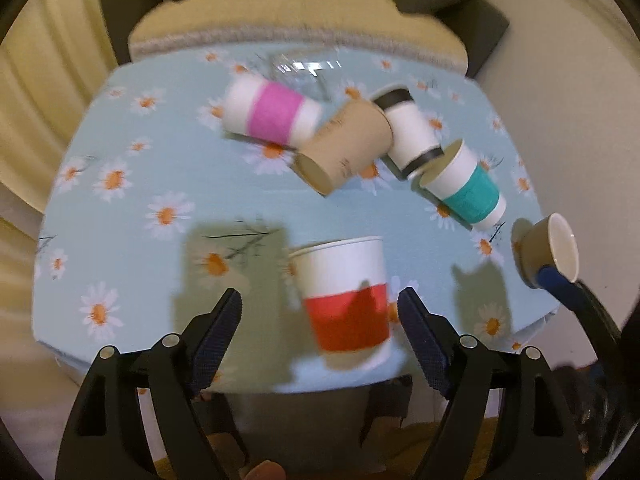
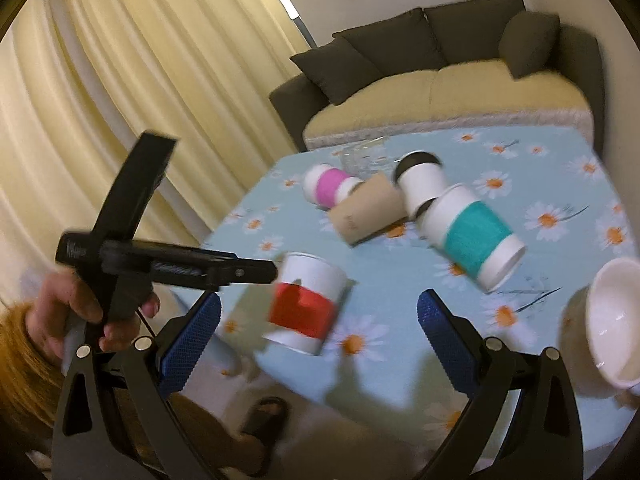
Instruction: Flip cup upright
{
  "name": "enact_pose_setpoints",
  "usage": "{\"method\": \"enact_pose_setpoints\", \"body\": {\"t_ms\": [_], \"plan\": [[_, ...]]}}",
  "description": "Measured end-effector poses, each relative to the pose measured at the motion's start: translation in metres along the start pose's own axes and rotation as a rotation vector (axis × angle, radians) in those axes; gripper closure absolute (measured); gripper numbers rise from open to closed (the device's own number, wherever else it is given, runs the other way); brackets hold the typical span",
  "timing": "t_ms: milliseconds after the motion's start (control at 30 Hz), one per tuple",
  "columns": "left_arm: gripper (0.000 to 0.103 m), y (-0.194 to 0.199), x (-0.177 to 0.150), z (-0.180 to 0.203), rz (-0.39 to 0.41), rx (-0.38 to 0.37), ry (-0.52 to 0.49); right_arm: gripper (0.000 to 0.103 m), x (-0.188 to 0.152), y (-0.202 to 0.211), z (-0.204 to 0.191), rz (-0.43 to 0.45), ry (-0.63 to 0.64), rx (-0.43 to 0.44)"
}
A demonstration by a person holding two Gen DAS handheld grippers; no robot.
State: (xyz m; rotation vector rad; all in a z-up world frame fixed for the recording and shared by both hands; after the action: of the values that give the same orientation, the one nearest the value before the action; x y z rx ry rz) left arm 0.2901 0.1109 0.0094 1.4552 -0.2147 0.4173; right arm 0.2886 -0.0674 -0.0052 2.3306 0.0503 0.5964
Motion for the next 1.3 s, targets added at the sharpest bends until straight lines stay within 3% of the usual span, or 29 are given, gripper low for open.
{"method": "enact_pose_setpoints", "body": {"t_ms": [67,300,500,633,767,867,933,1167,1300], "plan": [[0.025,0.019,-0.011,-0.014,0.053,-0.012,0.027,0.005,0.001,-0.013,-0.003,-0.054,-0.035,0.004],[0.025,0.048,-0.054,-0.045,0.169,-0.055,0.090,0.005,0.005,-0.068,-0.006,-0.242,-0.082,-0.115],[0.025,0.040,-0.091,-0.053,0.211,-0.105,0.114,0.006,-0.001,-0.124,-0.006,-0.408,-0.098,-0.261],[0.025,0.032,-0.107,-0.056,0.239,-0.151,0.128,0.014,-0.002,-0.145,-0.006,-0.458,-0.105,-0.344],[0.025,0.023,-0.119,-0.062,0.226,-0.203,0.161,0.015,-0.012,-0.161,0.000,-0.518,-0.119,-0.441],[0.025,0.024,-0.121,-0.066,0.235,-0.221,0.161,0.025,-0.014,-0.168,0.006,-0.534,-0.128,-0.479],[0.025,0.023,-0.123,-0.069,0.236,-0.228,0.170,0.037,-0.014,-0.171,0.007,-0.539,-0.139,-0.498],[0.025,0.023,-0.124,-0.072,0.243,-0.243,0.164,0.038,-0.014,-0.166,0.002,-0.533,-0.158,-0.527],[0.025,0.027,-0.124,-0.072,0.257,-0.252,0.168,0.038,0.000,-0.143,-0.020,-0.393,-0.061,-0.526]]}}
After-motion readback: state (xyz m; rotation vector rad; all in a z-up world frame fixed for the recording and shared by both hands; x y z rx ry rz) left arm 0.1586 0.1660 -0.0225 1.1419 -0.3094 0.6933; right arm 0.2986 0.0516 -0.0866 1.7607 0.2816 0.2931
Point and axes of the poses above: each gripper's, at about its wrist camera, not at the fingertips, and y roughly against the way its jaws point, z to its right, x to its top, the point moved 8 cm from there along -y, roughly the way its jaws point, and after that the axes turned 9 degrees about -y, right-handed, at the moved point
